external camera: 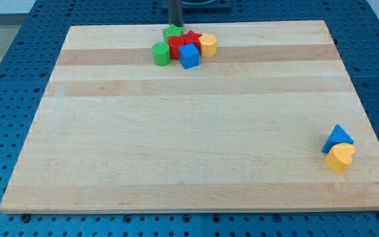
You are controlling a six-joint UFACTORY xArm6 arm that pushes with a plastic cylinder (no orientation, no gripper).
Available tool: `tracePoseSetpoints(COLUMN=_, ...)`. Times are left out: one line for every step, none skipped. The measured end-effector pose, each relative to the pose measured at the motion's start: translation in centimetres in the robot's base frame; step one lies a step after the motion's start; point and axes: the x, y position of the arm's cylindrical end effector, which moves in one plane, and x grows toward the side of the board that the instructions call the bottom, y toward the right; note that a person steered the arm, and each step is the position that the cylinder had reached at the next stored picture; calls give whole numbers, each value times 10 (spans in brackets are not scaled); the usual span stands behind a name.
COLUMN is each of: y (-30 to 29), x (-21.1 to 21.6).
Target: Push green star into red circle
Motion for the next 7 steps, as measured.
tracePoseSetpoints(y=4, x=0)
tracePoseSetpoints(y=4, x=0)
tracePoseSetpoints(y=-13, x=0)
tracePoseSetpoints(y=-32, x=1)
tracePoseSetpoints(y=-33, x=104)
tracePoseSetpoints(y=-30, x=155)
tracePoseSetpoints(y=-30, x=154)
